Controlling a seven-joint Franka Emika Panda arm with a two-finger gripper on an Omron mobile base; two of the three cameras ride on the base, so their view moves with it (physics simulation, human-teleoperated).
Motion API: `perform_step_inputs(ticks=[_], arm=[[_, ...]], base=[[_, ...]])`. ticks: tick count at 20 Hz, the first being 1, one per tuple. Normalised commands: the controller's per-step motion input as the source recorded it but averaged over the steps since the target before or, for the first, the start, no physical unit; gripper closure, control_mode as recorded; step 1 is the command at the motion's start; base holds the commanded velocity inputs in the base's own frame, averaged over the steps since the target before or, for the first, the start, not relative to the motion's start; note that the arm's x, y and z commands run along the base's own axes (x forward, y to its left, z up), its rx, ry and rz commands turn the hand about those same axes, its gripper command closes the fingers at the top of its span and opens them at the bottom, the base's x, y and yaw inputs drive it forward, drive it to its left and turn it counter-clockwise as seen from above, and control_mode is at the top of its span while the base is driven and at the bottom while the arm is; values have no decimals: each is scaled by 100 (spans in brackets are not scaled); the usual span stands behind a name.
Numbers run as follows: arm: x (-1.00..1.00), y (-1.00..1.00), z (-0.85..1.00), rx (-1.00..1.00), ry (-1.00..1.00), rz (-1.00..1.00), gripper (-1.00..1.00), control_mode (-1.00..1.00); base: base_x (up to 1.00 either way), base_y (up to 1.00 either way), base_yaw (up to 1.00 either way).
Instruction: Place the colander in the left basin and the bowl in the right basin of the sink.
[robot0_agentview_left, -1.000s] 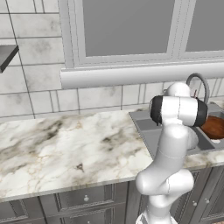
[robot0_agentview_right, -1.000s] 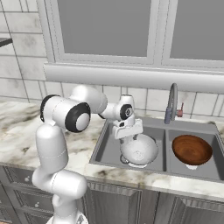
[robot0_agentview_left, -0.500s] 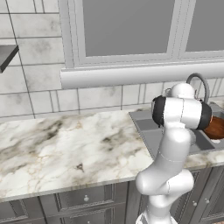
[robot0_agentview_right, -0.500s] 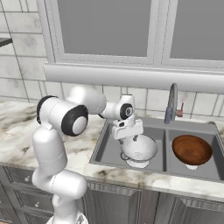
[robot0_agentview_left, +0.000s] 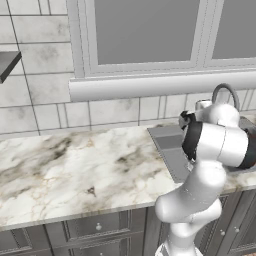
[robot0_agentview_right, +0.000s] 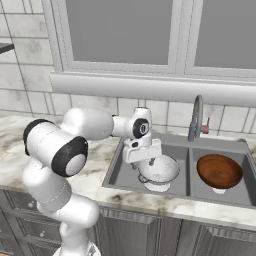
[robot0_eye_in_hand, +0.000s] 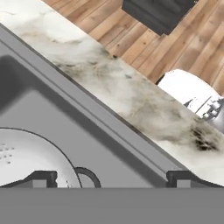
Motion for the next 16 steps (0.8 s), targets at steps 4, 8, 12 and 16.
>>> perform_step_inputs(ticks=[4, 8, 12, 16], arm=[[-34, 31, 38, 0, 0, 0, -100, -100], [-37, 23, 42, 1, 0, 0, -100, -100], [-53, 19, 40, 1, 0, 0, -100, -100], [-60, 14, 37, 2, -5, 0, -100, -100]], base=[[0, 0, 0], [0, 0, 0], [0, 0, 0], [0, 0, 0]])
